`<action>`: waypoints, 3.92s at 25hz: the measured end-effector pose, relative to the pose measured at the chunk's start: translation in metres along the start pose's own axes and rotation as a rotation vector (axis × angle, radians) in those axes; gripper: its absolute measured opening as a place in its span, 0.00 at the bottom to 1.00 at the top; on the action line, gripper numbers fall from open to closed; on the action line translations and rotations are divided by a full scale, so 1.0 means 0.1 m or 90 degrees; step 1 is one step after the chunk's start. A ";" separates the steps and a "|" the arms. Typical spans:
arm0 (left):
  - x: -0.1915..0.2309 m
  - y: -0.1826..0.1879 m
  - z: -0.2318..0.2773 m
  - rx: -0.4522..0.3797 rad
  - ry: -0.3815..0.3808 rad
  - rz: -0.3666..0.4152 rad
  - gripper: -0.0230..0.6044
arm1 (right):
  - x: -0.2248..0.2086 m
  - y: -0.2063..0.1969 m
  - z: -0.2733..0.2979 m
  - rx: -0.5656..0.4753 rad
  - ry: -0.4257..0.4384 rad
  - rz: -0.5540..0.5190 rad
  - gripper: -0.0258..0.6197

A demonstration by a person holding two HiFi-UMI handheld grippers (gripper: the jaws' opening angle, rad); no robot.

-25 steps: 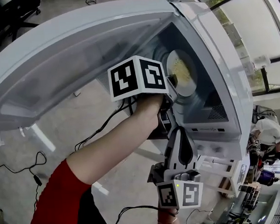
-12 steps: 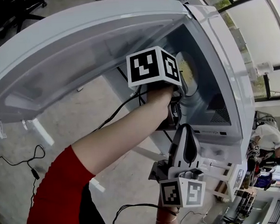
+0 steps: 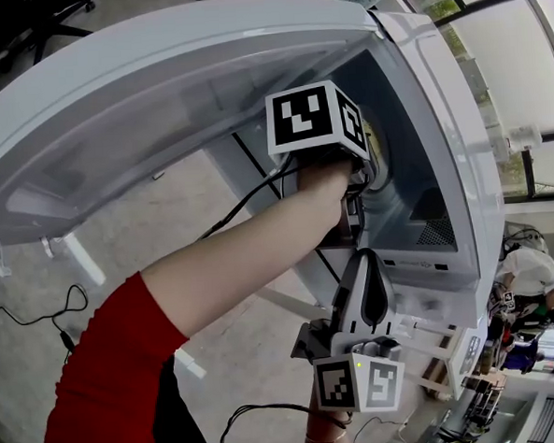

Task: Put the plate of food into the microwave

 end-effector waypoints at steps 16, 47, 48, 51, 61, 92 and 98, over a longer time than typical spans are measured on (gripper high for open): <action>-0.15 0.09 0.04 -0.017 0.060 0.194 0.13 | -0.01 0.01 0.06 0.006 -0.002 -0.011 0.06; -0.25 0.06 0.16 0.026 0.221 0.557 0.23 | -0.13 0.09 -0.06 -0.004 -0.002 -0.026 0.06; -0.25 0.06 0.16 0.025 0.223 0.566 0.24 | -0.14 0.09 -0.06 -0.004 -0.003 -0.025 0.06; -0.24 0.04 0.17 0.019 0.237 0.595 0.25 | -0.14 0.09 -0.06 -0.007 -0.003 -0.022 0.06; -0.28 0.02 0.17 -0.005 0.261 0.644 0.27 | -0.14 0.10 -0.07 -0.004 -0.001 -0.025 0.06; -0.43 0.00 -0.17 -0.112 0.141 0.751 0.06 | -0.21 -0.08 -0.19 -0.002 -0.007 0.010 0.06; -0.35 -0.15 -0.57 -0.111 -0.038 0.612 0.05 | -0.25 -0.01 -0.20 -0.005 0.003 0.018 0.06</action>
Point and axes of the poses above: the fingertips, and each gripper's own axes: z forward along the fingers, x to its left, y out of its top, the point moved 8 cm from there along -z, backward along the fingers, and after that the axes turned 9 degrees about -z, right-handed, at the moved point
